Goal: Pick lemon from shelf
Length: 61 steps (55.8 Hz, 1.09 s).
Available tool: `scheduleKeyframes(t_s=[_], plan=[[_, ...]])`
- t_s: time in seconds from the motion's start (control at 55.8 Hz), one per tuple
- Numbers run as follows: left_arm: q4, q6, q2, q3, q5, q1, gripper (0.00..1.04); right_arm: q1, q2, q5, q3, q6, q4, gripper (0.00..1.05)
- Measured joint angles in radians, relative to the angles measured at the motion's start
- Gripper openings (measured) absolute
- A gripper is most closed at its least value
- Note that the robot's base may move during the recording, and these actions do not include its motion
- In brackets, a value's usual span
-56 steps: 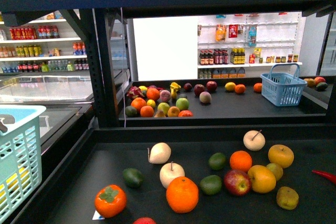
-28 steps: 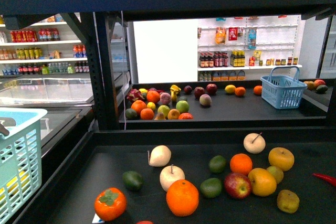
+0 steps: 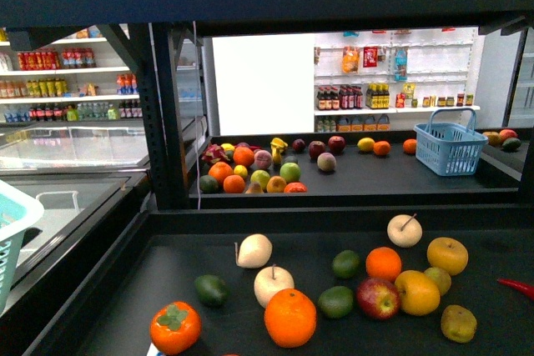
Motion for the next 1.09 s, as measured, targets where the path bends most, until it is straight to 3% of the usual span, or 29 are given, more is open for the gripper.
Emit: scheduleKeyframes(t_s=[0.394, 0.663, 1.094], plan=[[0.003, 0.055, -0.006, -0.023, -0.009, -0.005, 0.97, 0.0, 0.0, 0.0, 0.0, 0.0, 0.0, 1.02], [0.043, 0.055, 0.189, 0.001, -0.072, 0.007, 0.97, 0.0, 0.0, 0.0, 0.0, 0.0, 0.0, 1.02], [0.084, 0.043, 0.169, -0.003, -0.018, 0.064, 0.97, 0.0, 0.0, 0.0, 0.0, 0.0, 0.0, 1.02]])
